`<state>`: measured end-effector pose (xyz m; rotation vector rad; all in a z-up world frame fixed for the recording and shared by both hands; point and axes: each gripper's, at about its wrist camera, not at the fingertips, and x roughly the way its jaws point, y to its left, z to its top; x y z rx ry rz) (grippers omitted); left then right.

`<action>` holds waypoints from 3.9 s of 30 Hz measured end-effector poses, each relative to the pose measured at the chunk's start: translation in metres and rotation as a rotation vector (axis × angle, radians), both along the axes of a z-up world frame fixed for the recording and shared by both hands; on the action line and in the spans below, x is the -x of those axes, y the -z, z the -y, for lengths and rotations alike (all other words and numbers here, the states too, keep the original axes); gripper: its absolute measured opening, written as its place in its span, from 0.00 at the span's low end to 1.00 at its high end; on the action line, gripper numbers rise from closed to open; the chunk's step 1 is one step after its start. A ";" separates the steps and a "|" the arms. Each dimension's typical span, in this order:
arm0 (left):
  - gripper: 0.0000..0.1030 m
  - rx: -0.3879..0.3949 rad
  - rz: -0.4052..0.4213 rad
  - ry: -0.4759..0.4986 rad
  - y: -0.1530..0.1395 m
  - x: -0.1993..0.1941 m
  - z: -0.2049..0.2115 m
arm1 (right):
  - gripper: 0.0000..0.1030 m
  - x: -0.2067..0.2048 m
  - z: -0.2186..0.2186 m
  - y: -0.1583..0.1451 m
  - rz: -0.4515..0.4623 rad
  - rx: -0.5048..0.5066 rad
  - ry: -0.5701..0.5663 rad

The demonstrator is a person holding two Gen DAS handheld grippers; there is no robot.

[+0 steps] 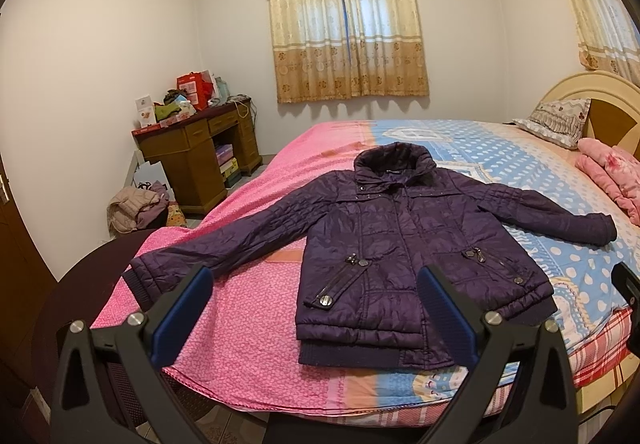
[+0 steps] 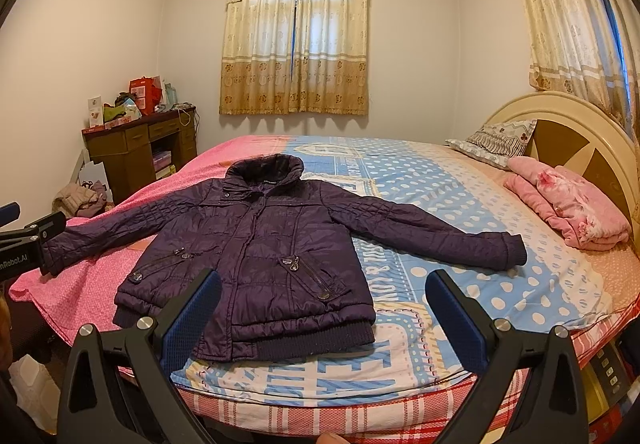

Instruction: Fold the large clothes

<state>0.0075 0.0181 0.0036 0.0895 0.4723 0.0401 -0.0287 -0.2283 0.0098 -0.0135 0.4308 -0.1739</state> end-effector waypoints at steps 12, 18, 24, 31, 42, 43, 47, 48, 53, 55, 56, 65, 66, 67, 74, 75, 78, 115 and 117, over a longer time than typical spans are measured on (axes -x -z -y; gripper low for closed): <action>1.00 -0.005 -0.003 -0.001 0.002 -0.002 0.000 | 0.99 -0.001 -0.003 0.002 -0.004 -0.003 -0.004; 1.00 -0.006 -0.007 -0.001 0.004 -0.002 0.000 | 0.99 -0.001 -0.004 0.002 -0.002 0.001 -0.005; 1.00 0.022 -0.014 0.023 0.008 -0.004 0.001 | 0.99 -0.003 -0.005 0.009 0.048 -0.071 -0.064; 1.00 0.010 -0.067 0.038 0.026 -0.025 0.008 | 0.99 -0.029 0.020 0.035 -0.004 -0.114 -0.048; 1.00 -0.018 -0.127 0.018 0.062 -0.103 0.033 | 0.99 -0.087 0.163 0.115 -0.187 -0.335 0.200; 1.00 -0.025 -0.128 0.010 0.066 -0.112 0.035 | 0.99 -0.090 0.178 0.119 -0.197 -0.363 0.232; 1.00 -0.027 -0.145 0.002 0.076 -0.142 0.045 | 0.99 -0.102 0.240 0.124 -0.174 -0.484 0.338; 1.00 -0.033 -0.145 0.001 0.079 -0.151 0.048 | 0.99 -0.106 0.255 0.123 -0.155 -0.513 0.362; 1.00 -0.054 -0.146 -0.025 0.090 -0.181 0.056 | 0.99 -0.126 0.315 0.120 -0.079 -0.663 0.442; 1.00 -0.054 -0.148 -0.039 0.095 -0.190 0.057 | 0.99 -0.136 0.337 0.123 -0.072 -0.730 0.475; 1.00 -0.048 -0.154 -0.046 0.097 -0.194 0.057 | 0.99 -0.141 0.346 0.125 -0.071 -0.756 0.493; 1.00 -0.045 -0.187 -0.050 0.109 -0.213 0.065 | 0.99 -0.169 0.412 0.154 -0.022 -0.977 0.651; 1.00 -0.041 -0.190 -0.051 0.110 -0.215 0.065 | 0.97 -0.172 0.415 0.156 -0.012 -0.976 0.642; 1.00 -0.033 -0.197 -0.054 0.110 -0.216 0.065 | 0.72 -0.174 0.420 0.158 -0.004 -0.979 0.650; 1.00 0.049 -0.205 -0.050 0.106 -0.209 0.051 | 0.30 -0.173 0.421 0.136 0.080 -0.985 0.554; 1.00 0.049 -0.201 -0.050 0.105 -0.207 0.050 | 0.29 -0.172 0.417 0.121 0.099 -0.944 0.531; 1.00 0.062 -0.190 -0.044 0.099 -0.202 0.046 | 0.28 -0.173 0.404 0.073 0.158 -0.843 0.456; 1.00 0.122 -0.155 -0.190 0.097 -0.186 -0.051 | 0.33 -0.373 -0.125 0.058 -0.282 0.109 -0.596; 1.00 0.133 -0.178 -0.180 0.101 -0.193 -0.054 | 0.49 -0.379 -0.121 0.074 -0.339 0.049 -0.612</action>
